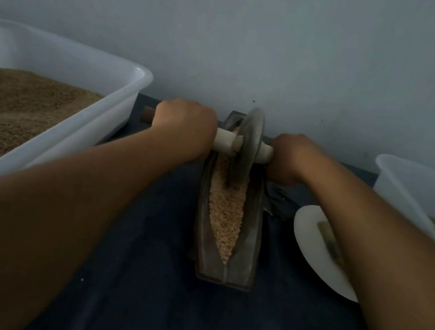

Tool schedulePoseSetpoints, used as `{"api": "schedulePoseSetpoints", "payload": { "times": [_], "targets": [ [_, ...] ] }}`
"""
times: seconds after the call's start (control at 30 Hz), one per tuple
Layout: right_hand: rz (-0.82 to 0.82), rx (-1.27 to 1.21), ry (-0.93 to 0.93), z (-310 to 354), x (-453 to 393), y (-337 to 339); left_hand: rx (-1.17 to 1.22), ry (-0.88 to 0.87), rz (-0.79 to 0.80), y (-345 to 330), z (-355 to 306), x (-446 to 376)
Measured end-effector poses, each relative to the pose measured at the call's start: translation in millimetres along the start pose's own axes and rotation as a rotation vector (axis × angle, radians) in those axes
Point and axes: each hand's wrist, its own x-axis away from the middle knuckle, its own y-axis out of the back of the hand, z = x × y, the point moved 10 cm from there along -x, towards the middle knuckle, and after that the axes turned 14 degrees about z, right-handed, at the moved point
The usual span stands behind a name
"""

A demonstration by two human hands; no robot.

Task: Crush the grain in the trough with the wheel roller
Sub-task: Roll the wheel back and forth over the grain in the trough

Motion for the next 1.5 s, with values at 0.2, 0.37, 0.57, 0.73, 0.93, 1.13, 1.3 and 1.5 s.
{"api": "schedulePoseSetpoints", "payload": {
  "times": [0.2, 0.37, 0.57, 0.73, 0.93, 1.13, 1.3, 1.5],
  "targets": [
    [-0.044, -0.010, 0.013, -2, 9, -2, -0.007, -0.012, -0.001, 3, -4, 5],
    [-0.184, -0.048, 0.034, 4, 40, -4, 0.034, -0.038, -0.081, -4, 2, 25],
    [-0.374, -0.067, 0.080, 15, 97, -11, 0.016, -0.114, -0.144, -6, -1, 58],
    [-0.435, -0.137, 0.154, 20, 133, -18, -0.017, -0.161, -0.287, 4, -8, 102],
    [-0.561, -0.094, 0.230, 29, 164, -10, -0.005, -0.183, -0.337, -3, -1, 129],
    [-0.559, -0.055, 0.171, 31, 145, -6, -0.015, -0.190, -0.279, -10, 0, 113],
    [-0.445, -0.033, 0.035, 17, 101, -6, -0.032, -0.154, -0.183, -5, -2, 69],
    [-0.286, -0.087, -0.010, 1, 48, 1, -0.002, -0.084, -0.138, 2, -4, 26]
  ]
}}
